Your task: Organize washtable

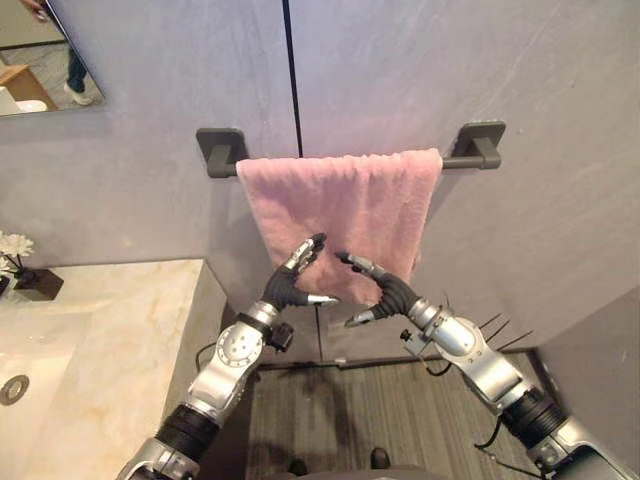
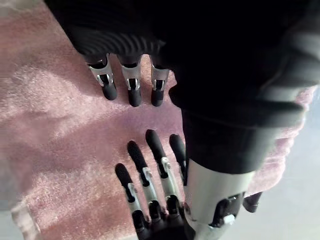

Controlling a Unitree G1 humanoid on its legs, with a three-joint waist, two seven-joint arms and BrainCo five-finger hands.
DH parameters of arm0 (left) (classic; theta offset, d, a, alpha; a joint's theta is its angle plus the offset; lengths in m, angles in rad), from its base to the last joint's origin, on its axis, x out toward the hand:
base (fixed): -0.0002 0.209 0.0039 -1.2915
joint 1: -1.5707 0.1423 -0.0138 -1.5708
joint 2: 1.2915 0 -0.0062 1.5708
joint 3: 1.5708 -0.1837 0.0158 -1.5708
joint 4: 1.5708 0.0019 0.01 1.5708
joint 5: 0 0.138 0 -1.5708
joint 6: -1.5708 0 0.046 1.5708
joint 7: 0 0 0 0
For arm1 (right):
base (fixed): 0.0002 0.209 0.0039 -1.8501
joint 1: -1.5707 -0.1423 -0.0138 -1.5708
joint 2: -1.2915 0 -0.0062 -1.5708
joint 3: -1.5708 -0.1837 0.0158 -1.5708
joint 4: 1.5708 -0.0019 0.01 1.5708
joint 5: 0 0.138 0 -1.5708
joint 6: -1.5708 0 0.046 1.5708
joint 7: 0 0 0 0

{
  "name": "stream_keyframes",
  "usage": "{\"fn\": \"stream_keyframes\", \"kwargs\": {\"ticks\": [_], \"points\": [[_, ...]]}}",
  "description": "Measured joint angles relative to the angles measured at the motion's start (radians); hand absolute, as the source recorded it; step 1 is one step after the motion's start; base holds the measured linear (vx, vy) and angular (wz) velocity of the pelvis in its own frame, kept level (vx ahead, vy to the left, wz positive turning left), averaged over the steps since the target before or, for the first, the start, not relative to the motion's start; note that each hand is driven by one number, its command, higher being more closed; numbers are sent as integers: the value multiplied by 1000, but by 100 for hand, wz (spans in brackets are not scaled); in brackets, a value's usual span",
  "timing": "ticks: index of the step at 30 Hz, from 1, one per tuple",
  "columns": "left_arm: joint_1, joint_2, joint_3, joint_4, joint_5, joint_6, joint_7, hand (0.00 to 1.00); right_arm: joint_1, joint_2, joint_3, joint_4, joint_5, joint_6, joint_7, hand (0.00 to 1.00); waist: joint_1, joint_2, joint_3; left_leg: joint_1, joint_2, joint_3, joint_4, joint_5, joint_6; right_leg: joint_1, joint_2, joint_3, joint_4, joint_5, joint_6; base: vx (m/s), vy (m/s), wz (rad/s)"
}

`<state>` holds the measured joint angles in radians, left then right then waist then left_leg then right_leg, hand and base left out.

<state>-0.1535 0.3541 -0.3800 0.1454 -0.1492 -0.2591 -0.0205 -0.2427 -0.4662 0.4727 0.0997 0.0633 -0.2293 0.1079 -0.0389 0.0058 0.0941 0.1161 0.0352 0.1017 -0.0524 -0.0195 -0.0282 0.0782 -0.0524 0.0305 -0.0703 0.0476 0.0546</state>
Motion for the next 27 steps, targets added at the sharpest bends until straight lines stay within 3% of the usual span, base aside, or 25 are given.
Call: {"fn": "stream_keyframes", "kwargs": {"ticks": [9, 16, 27], "points": [[13, -79, 143, 59, 165, 12, 83, 0, 80, 98, -231, 43, -67, 0, -49, 0, 0, -1, 0, -1, 0, -2, 0, 0, 0, 0, 1, 0, -2, 0, 0, -11, -8, 0], [81, -97, 327, 59, 168, 14, 156, 0, 173, 147, -493, 34, -62, 0, -119, 0, -3, -3, 1, 7, 1, -2, 0, 0, 0, 8, 1, 0, -2, 1, 1, -5, -3, 0], [232, -158, 437, -17, 157, 14, 174, 0, 317, 238, -660, -9, -55, -1, -149, 0, -2, -19, -2, 18, 2, -2, -4, -1, 0, 23, -1, -1, -28, 13, -2, -14, -10, 0]]}}
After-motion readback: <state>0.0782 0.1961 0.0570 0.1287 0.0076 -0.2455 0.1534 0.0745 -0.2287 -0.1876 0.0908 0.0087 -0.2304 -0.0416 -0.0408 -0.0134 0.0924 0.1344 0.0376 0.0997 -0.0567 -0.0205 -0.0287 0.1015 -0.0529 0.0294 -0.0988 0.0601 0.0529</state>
